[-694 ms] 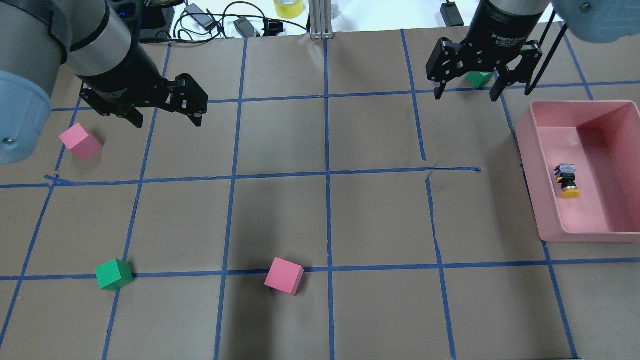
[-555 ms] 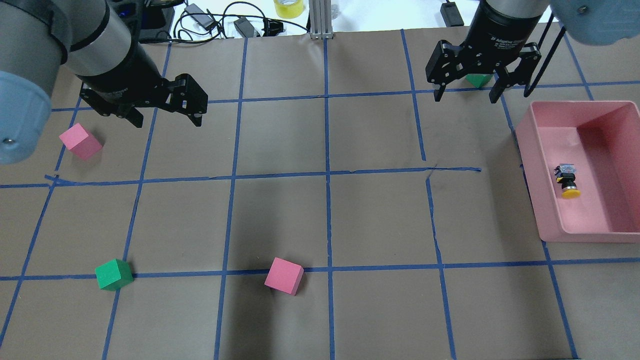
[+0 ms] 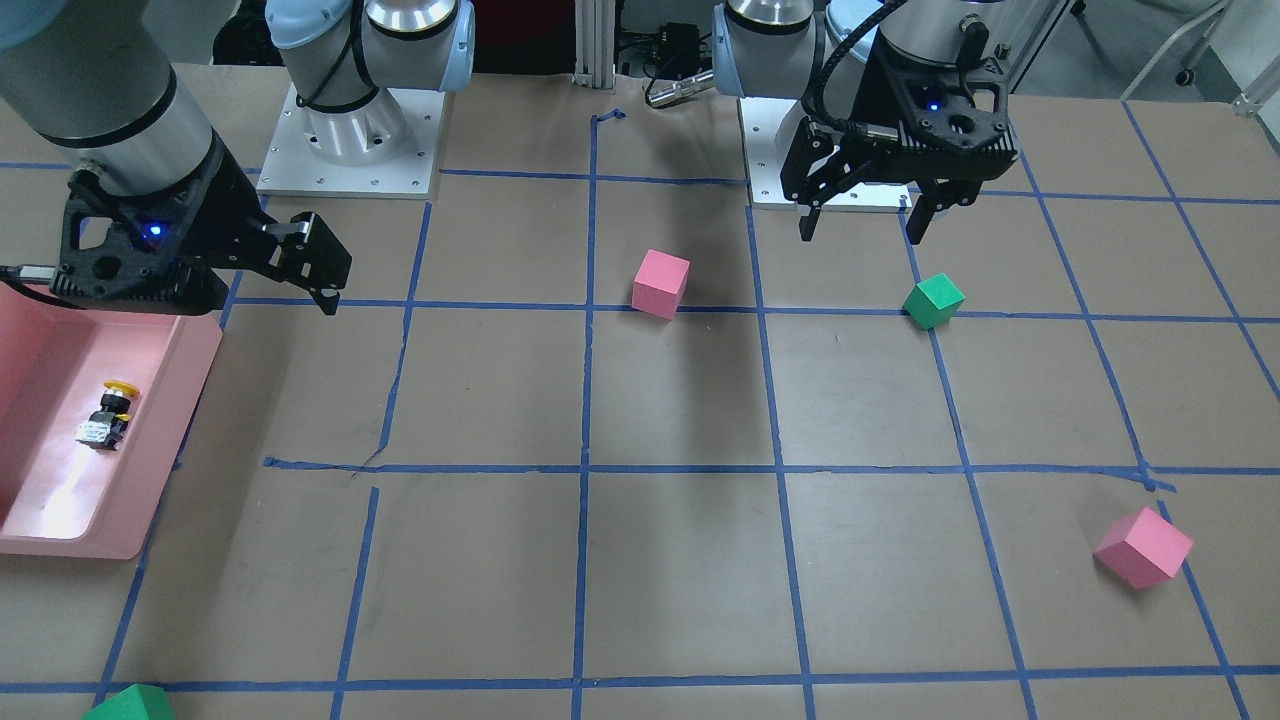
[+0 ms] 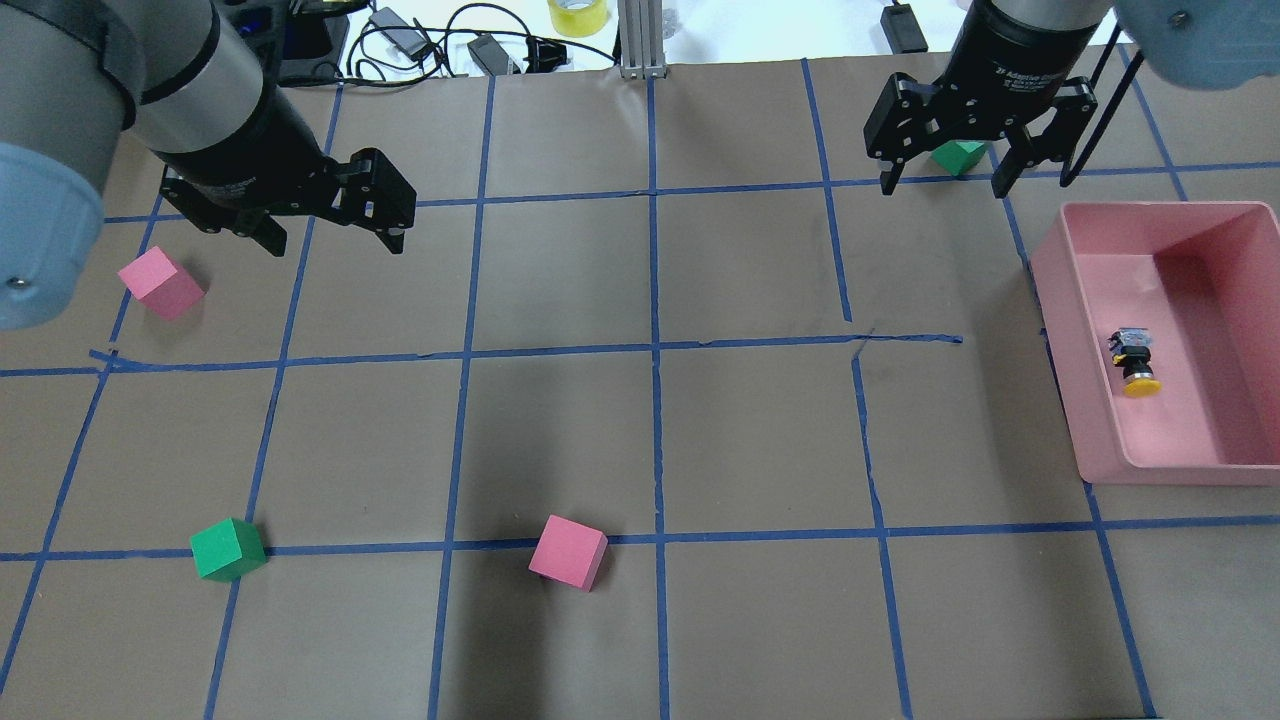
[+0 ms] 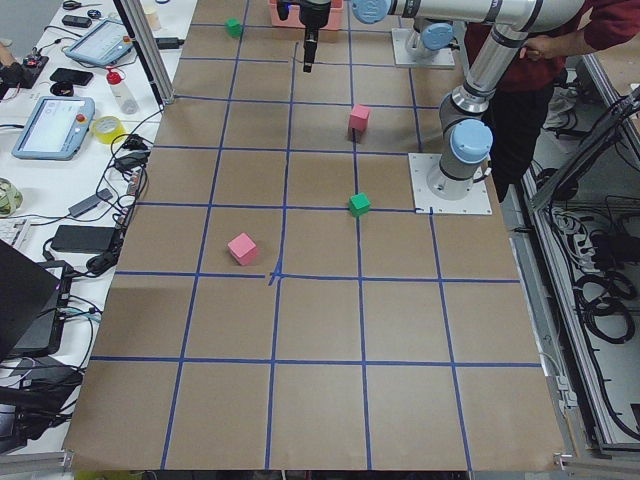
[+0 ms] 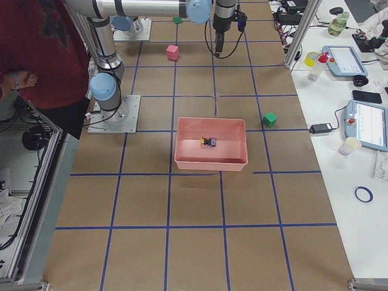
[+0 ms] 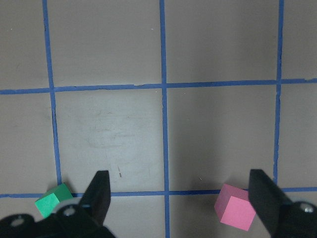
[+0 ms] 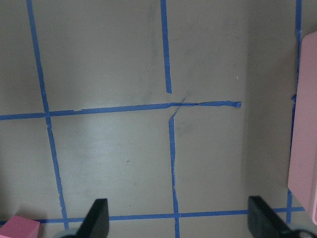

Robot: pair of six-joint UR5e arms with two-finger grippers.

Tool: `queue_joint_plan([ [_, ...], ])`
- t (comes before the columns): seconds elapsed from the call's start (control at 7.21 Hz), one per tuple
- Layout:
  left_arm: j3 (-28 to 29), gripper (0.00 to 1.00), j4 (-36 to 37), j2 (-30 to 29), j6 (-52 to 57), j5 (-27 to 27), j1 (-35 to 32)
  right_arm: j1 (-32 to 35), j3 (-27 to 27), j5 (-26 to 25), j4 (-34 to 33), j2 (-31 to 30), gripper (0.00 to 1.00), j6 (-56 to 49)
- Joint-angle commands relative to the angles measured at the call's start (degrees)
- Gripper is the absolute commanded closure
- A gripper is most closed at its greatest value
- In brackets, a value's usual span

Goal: Align button upright
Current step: 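Move the right gripper over the pink bin toward the push-button switch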

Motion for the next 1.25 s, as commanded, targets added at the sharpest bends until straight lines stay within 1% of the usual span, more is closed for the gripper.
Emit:
queue_joint_plan([
  [0.0,0.0,0.00,0.0,0.0,0.0,0.0,0.0,-0.2,-0.7,0.3,0.8,-0.1,0.00,0.2],
  [0.42,0.0,0.00,0.0,0.0,0.1,0.0,0.0,-0.2,-0.4,-1.3,1.4,-0.7,0.00,0.7],
  [0.69,0.1,0.00,0.0,0.0,0.0,0.0,0.0,-0.7,-0.4,-1.4,0.0,-0.8,0.00,0.7],
  [0.83,0.1,0.00,0.0,-0.1,0.0,0.0,0.0,-3.3,0.4,-3.6,-0.1,-0.8,0.00,0.3],
  [0.97,0.0,0.00,0.0,0.0,0.1,0.0,0.0,-8.2,1.4,-5.4,0.0,-0.2,0.00,-0.1],
  [1.11,0.0,0.00,0.0,0.0,0.0,0.0,0.0,-13.6,3.5,-4.9,-1.4,-0.1,0.00,-1.5],
])
